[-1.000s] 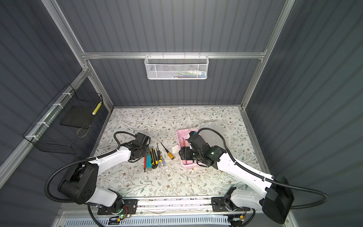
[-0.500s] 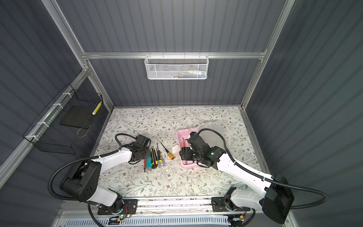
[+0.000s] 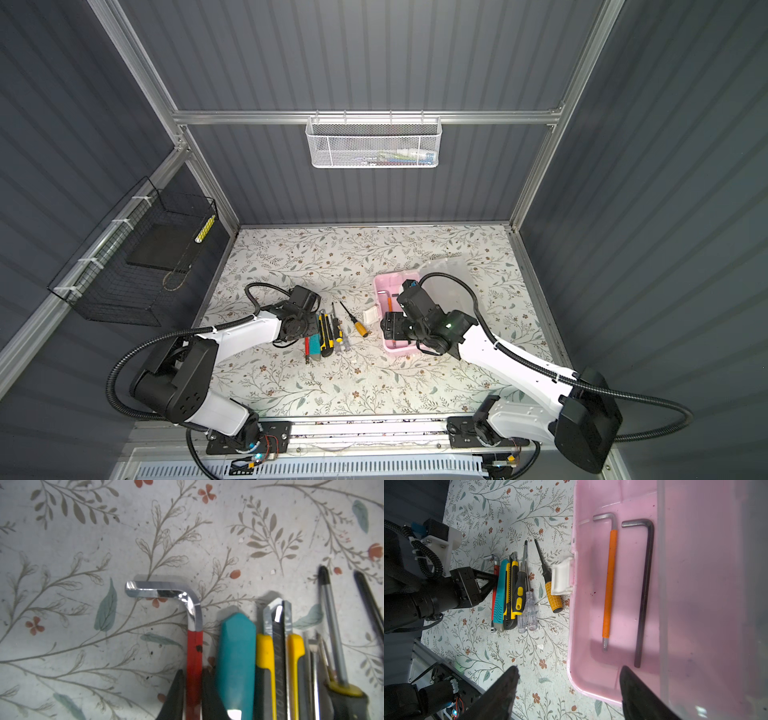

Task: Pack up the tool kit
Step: 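Grasp the red-handled hex key with the left gripper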

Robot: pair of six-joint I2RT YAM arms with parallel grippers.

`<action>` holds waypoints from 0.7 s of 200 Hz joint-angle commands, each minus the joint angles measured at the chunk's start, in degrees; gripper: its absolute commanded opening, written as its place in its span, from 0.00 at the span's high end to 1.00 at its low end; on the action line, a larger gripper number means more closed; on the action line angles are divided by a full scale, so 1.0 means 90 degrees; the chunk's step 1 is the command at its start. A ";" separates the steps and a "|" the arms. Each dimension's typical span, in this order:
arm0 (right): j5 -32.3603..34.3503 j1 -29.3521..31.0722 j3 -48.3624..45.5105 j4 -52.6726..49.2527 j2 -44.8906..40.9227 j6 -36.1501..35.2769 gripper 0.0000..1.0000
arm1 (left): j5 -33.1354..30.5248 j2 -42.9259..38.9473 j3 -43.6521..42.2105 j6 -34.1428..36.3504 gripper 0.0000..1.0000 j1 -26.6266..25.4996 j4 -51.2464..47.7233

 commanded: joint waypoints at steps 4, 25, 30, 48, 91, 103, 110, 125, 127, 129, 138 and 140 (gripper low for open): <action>0.0053 0.0019 -0.0078 0.0068 0.0078 -0.0041 0.23 | -0.0056 0.0162 0.0076 0.0031 0.84 0.0046 -0.0250; 0.0068 0.0016 -0.0077 0.0102 0.0093 -0.0058 0.23 | -0.0058 0.0216 0.0098 0.0026 0.90 0.0044 -0.0268; 0.0073 0.0011 -0.0077 0.0095 0.0097 -0.0061 0.23 | -0.0056 0.0226 0.0121 0.0030 0.90 0.0041 -0.0278; 0.0070 0.0011 -0.0073 0.0105 0.0116 -0.0070 0.23 | -0.0057 0.0239 0.0128 0.0031 0.95 0.0041 -0.0289; -0.0001 0.0002 -0.0126 0.0185 0.0109 -0.0036 0.22 | -0.0263 0.0001 0.0215 0.0045 1.00 0.0043 -0.0538; -0.0016 -0.0004 -0.0126 0.0180 0.0101 -0.0017 0.22 | -0.0312 -0.0183 0.0287 0.0080 1.00 0.0044 -0.0667; -0.0017 0.0001 -0.0126 0.0185 0.0076 -0.0012 0.22 | -0.0389 -0.0306 0.0321 0.0079 1.00 0.0041 -0.0777; -0.0021 0.0006 -0.0126 0.0190 0.0023 -0.0002 0.22 | -0.0474 -0.0623 0.0398 0.0089 1.00 0.0041 -0.0937; -0.0016 0.0002 -0.0126 0.0186 0.0015 0.0000 0.22 | -0.0467 -0.0663 0.0401 0.0097 1.00 0.0041 -0.0955; -0.0015 0.0001 -0.0126 0.0185 0.0006 -0.0002 0.22 | -0.0458 -0.0709 0.0409 0.0104 1.00 0.0041 -0.0962; -0.0002 -0.0004 -0.0126 0.0317 -0.0038 0.0009 0.22 | -0.0416 -0.0907 0.0470 0.0100 1.00 0.0042 -0.1050; -0.0001 -0.0003 -0.0126 0.0350 -0.0049 0.0008 0.22 | -0.0397 -0.0951 0.0483 0.0095 1.00 0.0041 -0.1059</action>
